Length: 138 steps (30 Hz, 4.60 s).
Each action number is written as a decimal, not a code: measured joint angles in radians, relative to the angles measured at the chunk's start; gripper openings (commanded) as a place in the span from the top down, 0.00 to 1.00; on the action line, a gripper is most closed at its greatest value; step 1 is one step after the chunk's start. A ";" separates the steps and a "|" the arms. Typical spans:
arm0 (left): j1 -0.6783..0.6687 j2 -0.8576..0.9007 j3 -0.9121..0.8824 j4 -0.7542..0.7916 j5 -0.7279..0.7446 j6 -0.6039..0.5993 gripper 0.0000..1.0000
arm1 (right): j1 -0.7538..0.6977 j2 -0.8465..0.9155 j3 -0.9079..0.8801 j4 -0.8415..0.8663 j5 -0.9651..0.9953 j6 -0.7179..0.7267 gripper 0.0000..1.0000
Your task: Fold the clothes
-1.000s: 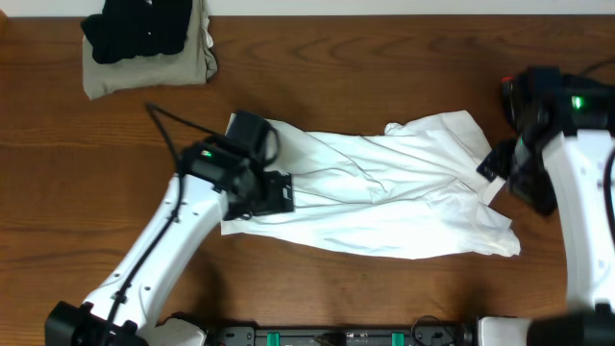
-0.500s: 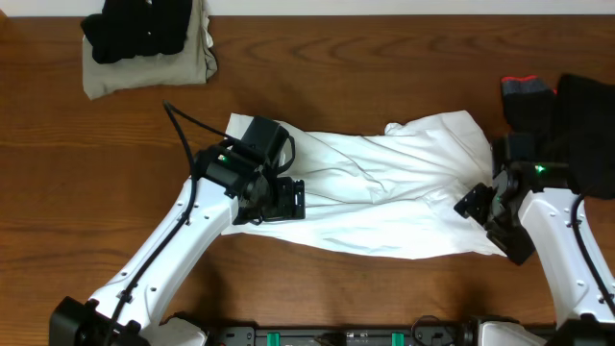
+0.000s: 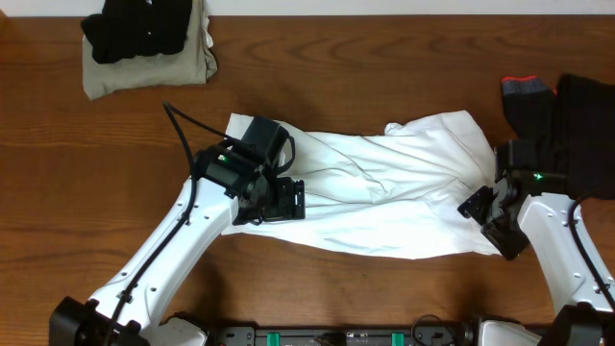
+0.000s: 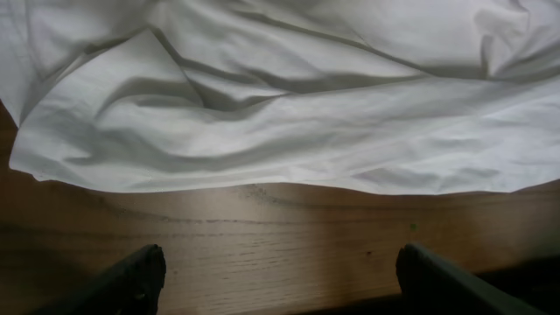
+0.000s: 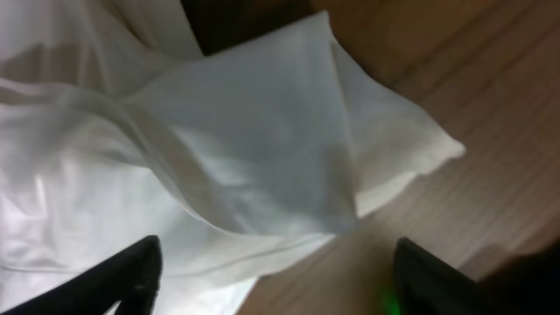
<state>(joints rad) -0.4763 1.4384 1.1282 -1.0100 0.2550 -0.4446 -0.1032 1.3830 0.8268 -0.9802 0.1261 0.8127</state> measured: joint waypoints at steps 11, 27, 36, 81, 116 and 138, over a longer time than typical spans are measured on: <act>0.000 0.000 0.000 0.000 0.000 0.000 0.14 | 0.000 0.044 0.000 0.021 -0.009 -0.002 0.20; 0.000 0.000 0.000 0.007 0.000 0.000 0.14 | 0.000 0.110 -0.001 0.075 -0.065 -0.035 0.95; 0.000 0.000 0.000 0.007 0.000 0.000 0.14 | 0.000 0.110 0.023 0.113 -0.090 -0.035 0.99; 0.000 0.000 0.000 -0.017 0.000 0.000 0.13 | 0.001 0.110 0.047 0.519 -0.455 -0.061 0.60; 0.275 0.000 0.000 -0.148 -0.029 -0.521 0.13 | 0.723 0.161 0.206 0.247 -0.107 -0.438 0.01; 0.256 0.002 -0.346 0.253 0.093 -0.729 0.27 | 0.536 0.161 0.206 0.072 -0.040 -0.315 0.01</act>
<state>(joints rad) -0.2199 1.4403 0.7818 -0.7567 0.3477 -1.1740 0.4324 1.5440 1.0328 -0.9081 0.0864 0.4973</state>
